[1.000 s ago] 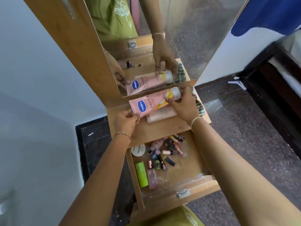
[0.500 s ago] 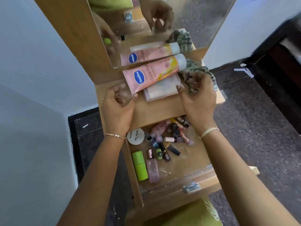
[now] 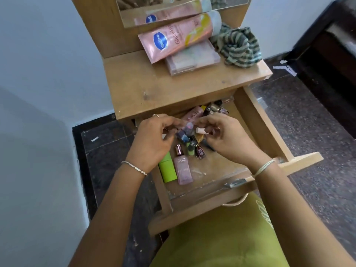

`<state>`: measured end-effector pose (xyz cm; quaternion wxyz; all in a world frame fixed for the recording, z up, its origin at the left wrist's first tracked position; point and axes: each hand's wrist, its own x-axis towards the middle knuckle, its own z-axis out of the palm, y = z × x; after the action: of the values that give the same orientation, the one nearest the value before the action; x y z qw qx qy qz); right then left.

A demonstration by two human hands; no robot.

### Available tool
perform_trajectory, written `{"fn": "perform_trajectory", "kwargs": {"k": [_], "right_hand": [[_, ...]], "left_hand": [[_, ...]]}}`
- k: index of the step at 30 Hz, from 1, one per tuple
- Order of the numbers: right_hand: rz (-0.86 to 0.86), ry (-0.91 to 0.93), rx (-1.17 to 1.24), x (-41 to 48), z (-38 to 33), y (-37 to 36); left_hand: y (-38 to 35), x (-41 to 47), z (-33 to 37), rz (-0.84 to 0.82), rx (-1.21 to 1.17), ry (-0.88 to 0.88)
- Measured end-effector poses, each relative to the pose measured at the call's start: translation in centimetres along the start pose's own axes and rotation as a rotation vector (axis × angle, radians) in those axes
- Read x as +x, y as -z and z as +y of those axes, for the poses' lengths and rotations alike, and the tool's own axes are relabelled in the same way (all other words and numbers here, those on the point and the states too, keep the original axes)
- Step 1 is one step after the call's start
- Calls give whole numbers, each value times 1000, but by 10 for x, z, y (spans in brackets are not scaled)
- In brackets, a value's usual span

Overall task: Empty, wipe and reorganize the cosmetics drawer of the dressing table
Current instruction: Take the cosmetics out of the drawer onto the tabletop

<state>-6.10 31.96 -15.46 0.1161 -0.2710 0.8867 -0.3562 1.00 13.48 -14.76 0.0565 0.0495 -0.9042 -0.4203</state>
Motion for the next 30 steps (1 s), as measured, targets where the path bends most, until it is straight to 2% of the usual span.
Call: {"fn": "perform_trajectory", "kwargs": {"k": [5, 14, 24, 30], "right_hand": [[-86, -35, -30, -19, -8, -1], [-3, -65, -136, -21, -3, -33], [-45, 9, -202, -22, 0, -37], [52, -23, -131, -29, -4, -26]], "left_hand": [[-9, -12, -5, 60, 134, -5], [-25, -6, -12, 84, 373, 49], [-28, 4, -13, 54, 299, 132], [-20, -8, -8, 85, 142, 54]]}}
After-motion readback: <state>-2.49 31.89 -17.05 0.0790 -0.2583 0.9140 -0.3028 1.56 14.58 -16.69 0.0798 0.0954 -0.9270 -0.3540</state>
